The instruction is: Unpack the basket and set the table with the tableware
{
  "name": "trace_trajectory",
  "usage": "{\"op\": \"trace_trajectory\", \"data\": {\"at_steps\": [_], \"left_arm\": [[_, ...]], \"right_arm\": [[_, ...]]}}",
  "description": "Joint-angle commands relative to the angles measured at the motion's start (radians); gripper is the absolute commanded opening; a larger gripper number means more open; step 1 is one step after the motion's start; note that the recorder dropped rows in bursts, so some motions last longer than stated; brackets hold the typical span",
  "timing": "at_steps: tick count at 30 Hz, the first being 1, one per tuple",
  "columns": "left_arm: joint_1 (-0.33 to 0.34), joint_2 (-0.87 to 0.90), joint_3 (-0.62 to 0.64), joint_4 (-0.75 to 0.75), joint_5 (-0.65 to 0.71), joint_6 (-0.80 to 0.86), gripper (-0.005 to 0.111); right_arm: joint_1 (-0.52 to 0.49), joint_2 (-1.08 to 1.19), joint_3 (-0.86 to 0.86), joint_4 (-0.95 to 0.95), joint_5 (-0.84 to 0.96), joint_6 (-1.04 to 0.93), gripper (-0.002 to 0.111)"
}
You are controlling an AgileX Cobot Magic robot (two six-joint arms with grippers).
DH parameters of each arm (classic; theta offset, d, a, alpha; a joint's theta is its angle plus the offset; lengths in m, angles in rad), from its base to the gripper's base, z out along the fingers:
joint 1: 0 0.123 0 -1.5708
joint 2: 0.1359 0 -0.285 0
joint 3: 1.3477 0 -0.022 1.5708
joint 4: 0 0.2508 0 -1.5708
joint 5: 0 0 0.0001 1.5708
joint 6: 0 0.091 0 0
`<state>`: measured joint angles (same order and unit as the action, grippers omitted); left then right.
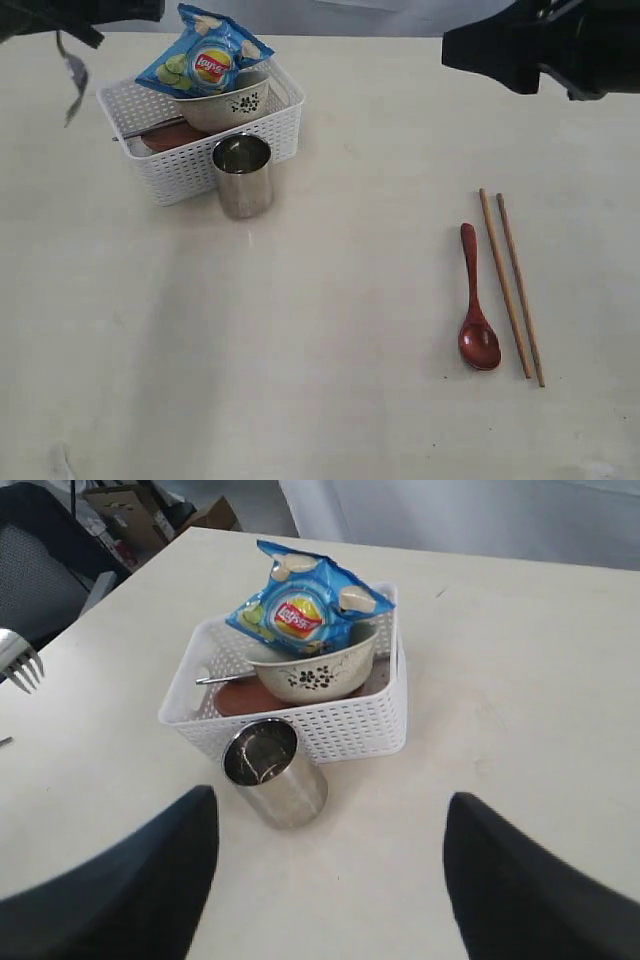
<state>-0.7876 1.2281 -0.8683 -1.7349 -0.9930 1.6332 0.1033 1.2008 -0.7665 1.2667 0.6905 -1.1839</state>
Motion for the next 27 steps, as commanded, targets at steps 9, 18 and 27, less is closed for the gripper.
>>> {"op": "trace_trajectory", "data": {"at_steps": [9,18,27], "left_arm": [[0.102,0.169,-0.142,-0.009,-0.228,0.31,0.0],[0.313,0.161,-0.284,-0.009,-0.012,0.465,0.0],[0.457,0.158,-0.279,-0.009,0.676,0.088,0.0]], "right_arm": [[-0.009,-0.006,0.001,-0.063,0.0,0.086,0.061],[-0.009,-0.006,0.001,-0.064,-0.028,0.067,0.061],[-0.009,-0.006,0.001,-0.064,-0.032,0.052,0.06]]}}
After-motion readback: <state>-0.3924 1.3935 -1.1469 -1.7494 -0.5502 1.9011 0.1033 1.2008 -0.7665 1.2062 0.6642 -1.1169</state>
